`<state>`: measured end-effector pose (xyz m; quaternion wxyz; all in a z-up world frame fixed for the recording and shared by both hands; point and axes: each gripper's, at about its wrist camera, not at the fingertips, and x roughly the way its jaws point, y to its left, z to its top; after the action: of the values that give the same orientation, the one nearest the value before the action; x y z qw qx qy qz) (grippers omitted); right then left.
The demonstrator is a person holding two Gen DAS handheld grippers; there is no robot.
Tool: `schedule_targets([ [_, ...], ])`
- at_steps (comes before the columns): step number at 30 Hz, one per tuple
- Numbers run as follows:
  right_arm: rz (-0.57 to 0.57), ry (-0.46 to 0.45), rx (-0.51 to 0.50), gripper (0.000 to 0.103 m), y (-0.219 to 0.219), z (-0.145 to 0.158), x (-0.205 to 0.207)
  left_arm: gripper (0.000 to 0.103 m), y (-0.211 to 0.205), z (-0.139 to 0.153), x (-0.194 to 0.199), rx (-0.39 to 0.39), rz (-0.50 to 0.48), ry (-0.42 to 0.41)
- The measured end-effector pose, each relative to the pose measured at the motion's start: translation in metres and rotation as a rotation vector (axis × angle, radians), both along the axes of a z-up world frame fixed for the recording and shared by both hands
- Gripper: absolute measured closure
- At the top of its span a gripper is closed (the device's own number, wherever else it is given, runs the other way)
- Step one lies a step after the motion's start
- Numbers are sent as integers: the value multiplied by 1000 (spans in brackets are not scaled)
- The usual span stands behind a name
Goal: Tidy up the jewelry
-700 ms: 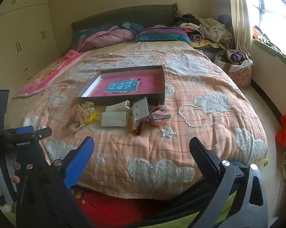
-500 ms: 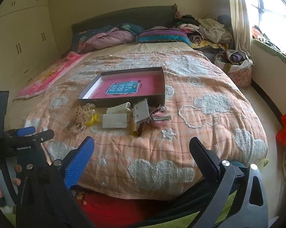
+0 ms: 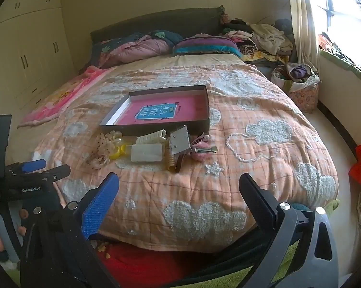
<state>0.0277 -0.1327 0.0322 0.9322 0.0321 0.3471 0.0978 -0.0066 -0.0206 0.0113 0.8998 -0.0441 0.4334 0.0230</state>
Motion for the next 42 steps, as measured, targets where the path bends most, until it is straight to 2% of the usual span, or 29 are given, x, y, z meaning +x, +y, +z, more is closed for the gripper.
schedule_targets([
  [42,3,-9,2,4,4,7,-1,8,-1,3,0,12,-6,-5],
])
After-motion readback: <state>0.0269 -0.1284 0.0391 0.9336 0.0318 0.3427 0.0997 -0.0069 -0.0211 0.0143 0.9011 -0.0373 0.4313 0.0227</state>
